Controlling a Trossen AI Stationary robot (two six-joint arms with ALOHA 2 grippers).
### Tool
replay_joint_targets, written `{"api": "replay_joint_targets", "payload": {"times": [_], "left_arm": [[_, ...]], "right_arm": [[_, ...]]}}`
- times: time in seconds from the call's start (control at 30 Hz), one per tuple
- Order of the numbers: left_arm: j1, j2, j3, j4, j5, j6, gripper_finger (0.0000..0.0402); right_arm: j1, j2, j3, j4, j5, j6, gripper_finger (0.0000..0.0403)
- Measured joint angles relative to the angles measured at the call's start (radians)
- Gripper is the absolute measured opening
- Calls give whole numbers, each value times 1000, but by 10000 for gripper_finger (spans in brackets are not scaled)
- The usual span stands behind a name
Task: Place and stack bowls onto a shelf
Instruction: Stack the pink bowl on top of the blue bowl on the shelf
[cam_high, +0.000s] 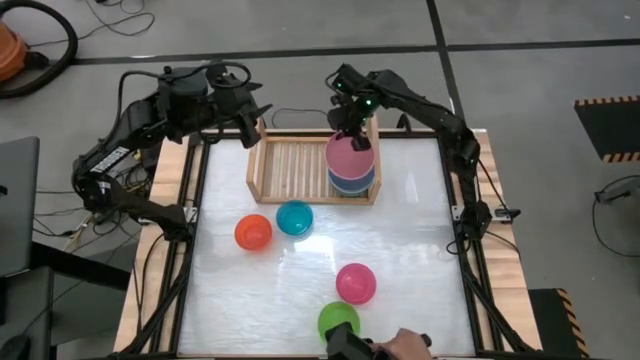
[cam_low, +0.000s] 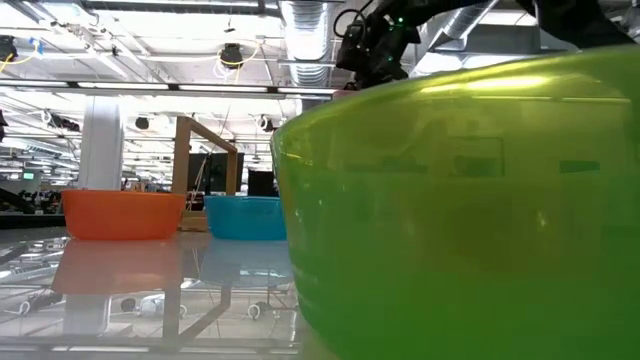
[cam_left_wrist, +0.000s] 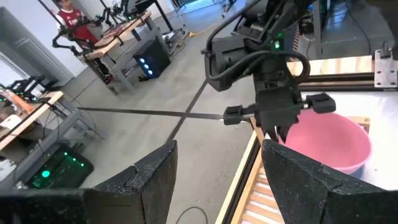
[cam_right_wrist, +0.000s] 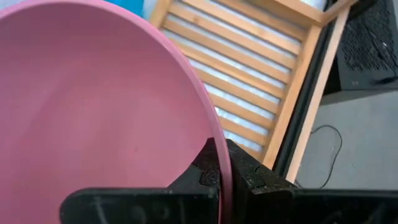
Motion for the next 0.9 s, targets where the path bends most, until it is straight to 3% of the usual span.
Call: {"api": "replay_joint_targets", "payload": {"times": [0.2,0.43,0.9], "left_arm": [[8,3,0,-9,-1,-6,222],[8,3,0,-18,-2,-27,222],[8,3,0,-24,-53,-27,222]], "right_arm": [[-16,17,-1,-6,-71,-65,25],[-16,22,0,115,-178,-68,25],[-45,21,0,177,-334,-40,25]]}}
